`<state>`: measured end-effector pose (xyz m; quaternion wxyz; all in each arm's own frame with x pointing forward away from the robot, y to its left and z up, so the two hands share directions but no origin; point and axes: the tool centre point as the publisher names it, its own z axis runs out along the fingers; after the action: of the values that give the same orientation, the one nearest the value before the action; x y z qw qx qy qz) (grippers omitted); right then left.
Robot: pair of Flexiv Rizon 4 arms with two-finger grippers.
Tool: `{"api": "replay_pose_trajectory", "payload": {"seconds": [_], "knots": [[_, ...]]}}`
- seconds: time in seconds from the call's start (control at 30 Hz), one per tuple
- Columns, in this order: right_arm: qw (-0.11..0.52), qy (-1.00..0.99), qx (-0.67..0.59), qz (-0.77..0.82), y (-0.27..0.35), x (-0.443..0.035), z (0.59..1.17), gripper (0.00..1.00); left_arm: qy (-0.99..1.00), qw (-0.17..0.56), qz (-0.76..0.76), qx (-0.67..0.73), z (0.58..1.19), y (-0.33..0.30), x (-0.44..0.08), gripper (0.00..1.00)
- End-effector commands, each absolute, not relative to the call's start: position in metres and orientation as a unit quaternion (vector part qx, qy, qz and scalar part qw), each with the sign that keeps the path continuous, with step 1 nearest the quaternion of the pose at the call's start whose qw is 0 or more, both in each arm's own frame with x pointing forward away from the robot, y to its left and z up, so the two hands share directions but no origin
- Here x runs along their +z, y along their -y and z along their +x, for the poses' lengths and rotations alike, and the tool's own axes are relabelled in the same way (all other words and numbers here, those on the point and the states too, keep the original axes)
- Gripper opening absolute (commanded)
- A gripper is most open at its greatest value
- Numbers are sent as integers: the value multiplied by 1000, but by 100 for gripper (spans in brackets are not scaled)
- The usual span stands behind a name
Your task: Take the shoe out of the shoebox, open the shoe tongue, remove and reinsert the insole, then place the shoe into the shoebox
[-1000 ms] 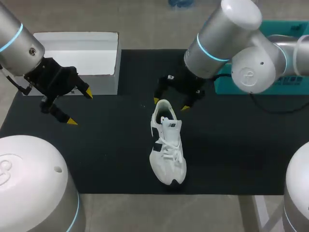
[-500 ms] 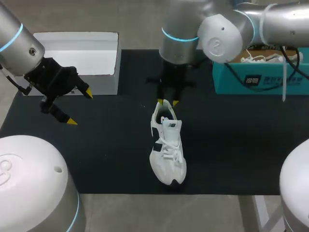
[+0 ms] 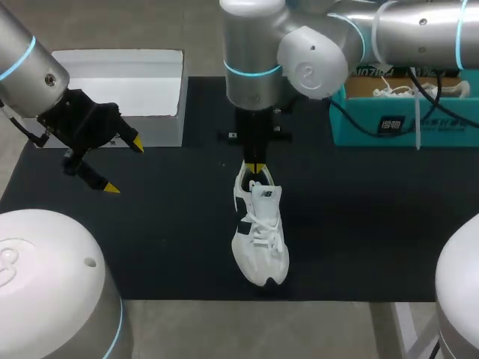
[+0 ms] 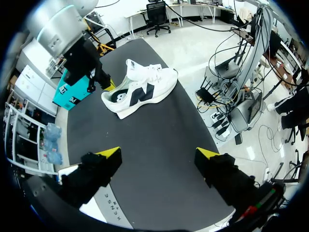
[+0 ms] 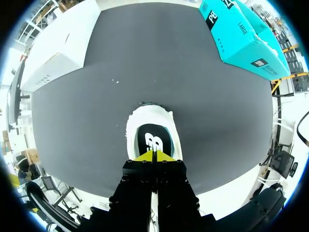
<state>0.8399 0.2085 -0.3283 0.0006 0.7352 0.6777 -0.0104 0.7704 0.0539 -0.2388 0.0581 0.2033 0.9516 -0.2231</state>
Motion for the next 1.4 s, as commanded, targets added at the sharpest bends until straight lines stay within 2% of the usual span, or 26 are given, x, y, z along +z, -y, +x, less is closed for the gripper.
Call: {"api": "replay_pose_trajectory", "payload": {"seconds": [0.03, 0.43, 0.77, 1.4], "knots": [[-15, -679, 0, 734, -207, -349, 840, 0, -952, 58, 204, -222, 770, -54, -238, 100], [-31, -681, -15, 732, -214, -396, 841, 0, -952, 58, 204, -222, 770, -54, -238, 100], [-53, -676, -25, 734, -213, -415, 835, 0, -952, 58, 204, -222, 770, -54, -238, 100], [-30, -677, -26, 735, -208, -345, 821, 0, -952, 58, 204, -222, 770, -54, -238, 100]]}}
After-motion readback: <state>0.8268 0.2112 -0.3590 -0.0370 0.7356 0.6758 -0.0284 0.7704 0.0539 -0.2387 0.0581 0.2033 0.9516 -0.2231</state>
